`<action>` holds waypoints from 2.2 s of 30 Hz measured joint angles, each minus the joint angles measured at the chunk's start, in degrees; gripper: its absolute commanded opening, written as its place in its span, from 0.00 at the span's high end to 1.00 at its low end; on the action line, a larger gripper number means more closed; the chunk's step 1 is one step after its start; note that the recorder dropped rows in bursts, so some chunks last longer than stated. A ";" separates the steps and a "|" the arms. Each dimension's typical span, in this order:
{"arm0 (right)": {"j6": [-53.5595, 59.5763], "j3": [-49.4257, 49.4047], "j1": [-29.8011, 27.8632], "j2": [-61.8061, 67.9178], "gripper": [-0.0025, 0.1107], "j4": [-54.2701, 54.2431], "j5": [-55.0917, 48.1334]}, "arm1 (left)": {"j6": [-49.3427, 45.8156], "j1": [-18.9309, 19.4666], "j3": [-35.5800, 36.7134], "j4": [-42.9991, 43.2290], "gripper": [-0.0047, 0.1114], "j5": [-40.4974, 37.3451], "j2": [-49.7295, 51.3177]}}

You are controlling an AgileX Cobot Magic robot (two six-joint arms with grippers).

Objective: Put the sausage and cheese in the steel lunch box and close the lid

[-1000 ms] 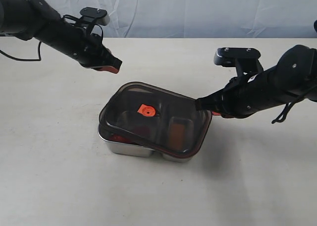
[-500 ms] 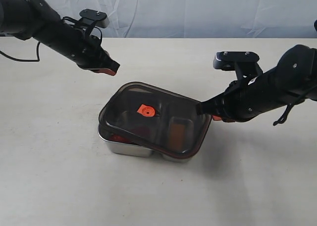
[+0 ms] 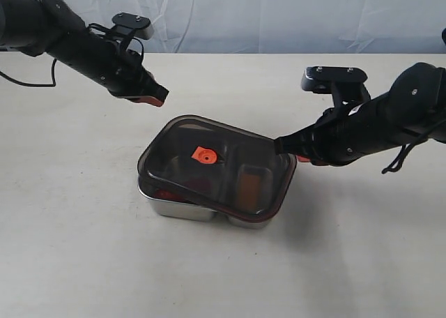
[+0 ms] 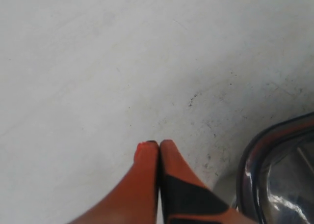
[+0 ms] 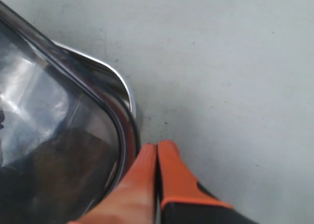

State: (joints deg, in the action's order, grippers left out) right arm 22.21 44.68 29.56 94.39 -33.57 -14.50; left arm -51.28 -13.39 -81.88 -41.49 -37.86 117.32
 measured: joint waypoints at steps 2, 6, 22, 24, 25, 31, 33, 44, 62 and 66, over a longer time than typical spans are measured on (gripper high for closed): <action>0.00 0.00 0.00 0.00 0.99 0.00 0.79 | 0.00 0.00 0.00 0.00 0.96 -0.53 0.00; 0.00 0.00 0.00 0.00 0.99 0.12 1.25 | 0.66 0.00 0.00 0.65 0.96 0.57 0.00; -0.11 0.00 0.00 0.00 0.99 0.45 0.48 | -9.04 -6.57 -0.49 -10.45 0.96 2.99 2.41; -0.11 0.00 0.00 0.00 0.99 0.45 0.48 | -6.75 -6.57 -0.61 -7.34 0.96 1.50 2.41; -0.11 0.00 0.00 0.00 0.99 0.45 0.48 | -5.88 -6.57 -0.70 -6.21 0.96 1.34 2.41; -0.11 0.00 0.00 0.00 0.99 0.67 0.48 | -1.77 -6.57 -0.98 -2.26 0.96 0.74 2.29; -0.11 0.00 0.00 0.00 0.99 0.96 0.48 | -1.64 -6.57 -0.98 -1.59 0.96 -0.06 1.76; 0.00 0.00 0.00 0.00 0.99 1.40 0.48 | -0.80 -6.66 -0.98 -0.89 0.96 -5.50 -2.90; -0.11 0.00 0.00 0.00 0.99 1.40 -1.35 | 0.06 -6.44 -0.98 0.45 0.96 -5.74 -3.46; 0.02 0.00 0.00 0.00 0.99 1.40 -3.36 | 0.06 -6.44 -0.98 0.49 0.96 -5.74 -3.46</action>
State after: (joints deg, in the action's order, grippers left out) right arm 22.23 44.68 29.56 94.39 -32.17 -17.86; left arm -51.22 -19.82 -82.86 -41.00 -43.60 113.86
